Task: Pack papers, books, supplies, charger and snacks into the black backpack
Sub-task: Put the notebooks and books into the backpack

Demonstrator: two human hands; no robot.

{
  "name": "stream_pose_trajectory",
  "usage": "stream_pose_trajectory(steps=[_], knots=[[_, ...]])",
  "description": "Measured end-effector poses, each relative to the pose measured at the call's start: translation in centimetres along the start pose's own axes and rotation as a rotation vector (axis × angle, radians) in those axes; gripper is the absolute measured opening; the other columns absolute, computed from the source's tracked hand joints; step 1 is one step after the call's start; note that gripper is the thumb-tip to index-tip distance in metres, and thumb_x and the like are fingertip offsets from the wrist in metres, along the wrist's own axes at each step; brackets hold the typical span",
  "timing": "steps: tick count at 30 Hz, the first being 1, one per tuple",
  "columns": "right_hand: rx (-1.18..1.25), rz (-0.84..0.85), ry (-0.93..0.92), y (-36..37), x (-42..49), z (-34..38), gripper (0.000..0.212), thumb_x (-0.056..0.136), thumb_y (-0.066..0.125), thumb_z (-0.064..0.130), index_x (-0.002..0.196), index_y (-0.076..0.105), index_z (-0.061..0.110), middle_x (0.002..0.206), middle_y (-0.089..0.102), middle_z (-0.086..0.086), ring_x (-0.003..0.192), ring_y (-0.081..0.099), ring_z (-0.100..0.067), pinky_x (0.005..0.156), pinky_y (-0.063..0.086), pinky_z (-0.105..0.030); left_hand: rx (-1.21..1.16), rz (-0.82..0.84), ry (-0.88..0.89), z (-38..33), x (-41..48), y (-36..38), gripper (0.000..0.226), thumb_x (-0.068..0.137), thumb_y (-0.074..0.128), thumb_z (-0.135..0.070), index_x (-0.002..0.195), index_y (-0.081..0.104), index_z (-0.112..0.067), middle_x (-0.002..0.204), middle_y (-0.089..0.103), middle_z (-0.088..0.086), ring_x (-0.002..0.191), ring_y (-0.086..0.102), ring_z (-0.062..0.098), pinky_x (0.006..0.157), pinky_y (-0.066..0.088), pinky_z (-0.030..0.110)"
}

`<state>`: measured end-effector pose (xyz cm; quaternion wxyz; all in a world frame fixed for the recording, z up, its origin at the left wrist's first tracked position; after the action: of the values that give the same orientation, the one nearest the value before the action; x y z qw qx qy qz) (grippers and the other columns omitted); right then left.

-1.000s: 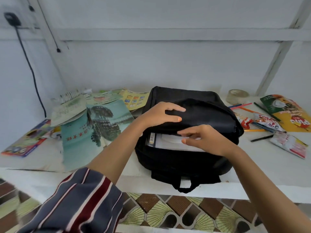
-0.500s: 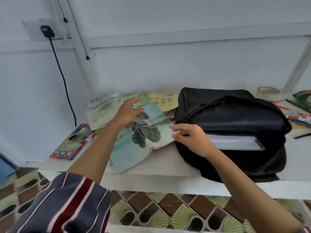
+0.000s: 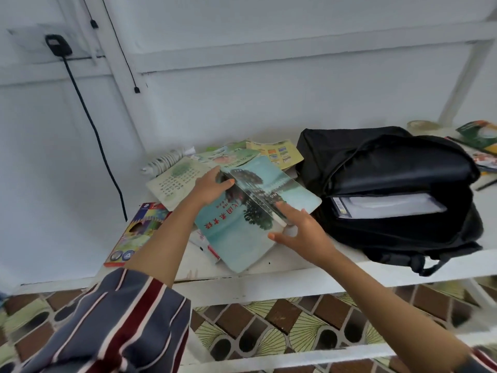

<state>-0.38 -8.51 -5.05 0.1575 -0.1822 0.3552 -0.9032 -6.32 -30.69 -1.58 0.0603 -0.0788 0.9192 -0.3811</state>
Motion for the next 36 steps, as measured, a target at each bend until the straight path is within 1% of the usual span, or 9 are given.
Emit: stream_pose_trajectory(steps=[6, 9, 12, 14, 17, 25, 29, 33, 36], knots=[[-0.006, -0.115, -0.03, 0.3, -0.6, 0.4, 0.049, 0.09, 0.06, 0.023, 0.137, 0.046, 0.014, 0.141, 0.046, -0.001, 0.127, 0.048, -0.021, 0.114, 0.026, -0.032, -0.062, -0.041, 0.08, -0.4, 0.1, -0.5, 0.064, 0.088, 0.063, -0.026, 0.142, 0.033, -0.01, 0.147, 0.038, 0.009, 0.133, 0.037, 0.027, 0.105, 0.03, 0.038], [0.018, -0.185, -0.051, -0.2, -0.9, 0.8, 0.044, 0.092, 0.057, 0.021, 0.135, 0.048, 0.013, 0.136, 0.051, -0.004, 0.125, 0.05, -0.02, 0.111, 0.028, -0.028, -0.113, -0.082, 0.135, -1.1, -0.2, -1.0, 0.055, 0.087, 0.064, -0.015, 0.137, 0.04, -0.012, 0.143, 0.042, 0.008, 0.127, 0.043, 0.026, 0.096, 0.034, 0.034], [0.034, -0.28, -0.061, -1.2, -1.1, 1.2, 0.04, 0.093, 0.056, 0.018, 0.132, 0.051, 0.011, 0.106, 0.069, -0.002, 0.087, 0.064, -0.004, 0.081, 0.046, -0.019, -0.151, -0.124, 0.165, -1.7, -0.1, -1.7, 0.052, 0.087, 0.064, -0.016, 0.135, 0.044, -0.013, 0.136, 0.048, 0.007, 0.106, 0.049, 0.019, 0.083, 0.035, 0.029], [0.038, -0.341, -0.081, -1.9, -1.2, 1.4, 0.037, 0.093, 0.054, 0.018, 0.13, 0.054, 0.009, 0.081, 0.067, 0.002, 0.063, 0.059, -0.003, 0.061, 0.043, -0.02, -0.177, -0.144, 0.171, -2.0, -0.1, -1.9, 0.053, 0.087, 0.064, -0.016, 0.135, 0.043, -0.012, 0.134, 0.049, 0.006, 0.099, 0.047, 0.015, 0.081, 0.036, 0.029], [0.062, -0.394, -0.106, -2.7, -1.4, 1.4, 0.034, 0.095, 0.051, 0.02, 0.126, 0.056, 0.007, 0.09, 0.068, 0.001, 0.072, 0.062, -0.015, 0.065, 0.047, -0.027, -0.214, -0.171, 0.192, -2.4, -0.3, -2.2, 0.052, 0.087, 0.065, -0.015, 0.134, 0.044, -0.011, 0.132, 0.05, 0.006, 0.098, 0.048, 0.015, 0.08, 0.037, 0.03], [0.121, -0.475, -0.147, -5.4, -1.0, 2.0, 0.03, 0.096, 0.047, 0.013, 0.124, 0.053, 0.003, 0.093, 0.065, -0.001, 0.076, 0.06, -0.003, 0.06, 0.045, -0.013, -0.337, -0.161, 0.264, -3.9, -0.7, -2.7, 0.05, 0.085, 0.065, -0.007, 0.132, 0.048, -0.01, 0.133, 0.051, 0.01, 0.113, 0.053, 0.023, 0.09, 0.043, 0.034], [0.131, -0.55, -0.166, -7.5, -0.5, 2.1, 0.03, 0.097, 0.047, 0.015, 0.124, 0.054, 0.006, 0.094, 0.067, -0.01, 0.075, 0.058, -0.035, 0.068, 0.049, -0.038, -0.409, -0.192, 0.293, -5.0, -1.1, -2.9, 0.051, 0.086, 0.063, -0.005, 0.134, 0.046, -0.008, 0.136, 0.049, 0.009, 0.109, 0.049, 0.012, 0.085, 0.041, 0.024], [0.15, -0.593, -0.209, -9.5, 0.1, 2.3, 0.027, 0.096, 0.047, 0.011, 0.122, 0.055, 0.005, 0.105, 0.059, 0.011, 0.074, 0.056, 0.001, 0.069, 0.046, -0.013, -0.459, -0.197, 0.315, -5.8, -1.1, -2.8, 0.049, 0.086, 0.062, -0.003, 0.132, 0.047, -0.007, 0.134, 0.051, 0.008, 0.102, 0.049, 0.007, 0.07, 0.04, 0.012], [0.173, -0.612, -0.235, -10.6, 0.6, 2.4, 0.026, 0.096, 0.047, 0.011, 0.12, 0.057, 0.006, 0.107, 0.06, 0.008, 0.084, 0.055, 0.012, 0.072, 0.042, -0.006, -0.489, -0.194, 0.312, -6.1, -0.9, -2.7, 0.048, 0.087, 0.061, -0.003, 0.132, 0.047, -0.008, 0.135, 0.05, 0.008, 0.101, 0.051, 0.01, 0.063, 0.04, 0.009]])
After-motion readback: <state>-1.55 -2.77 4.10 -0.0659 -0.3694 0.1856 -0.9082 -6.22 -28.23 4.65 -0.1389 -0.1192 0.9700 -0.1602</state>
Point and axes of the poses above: each hand's wrist, its own x-axis towards the middle knuckle, its own y-axis out of the palm, z = x × y, the point moved 8 cm from there along x, towards the middle knuckle
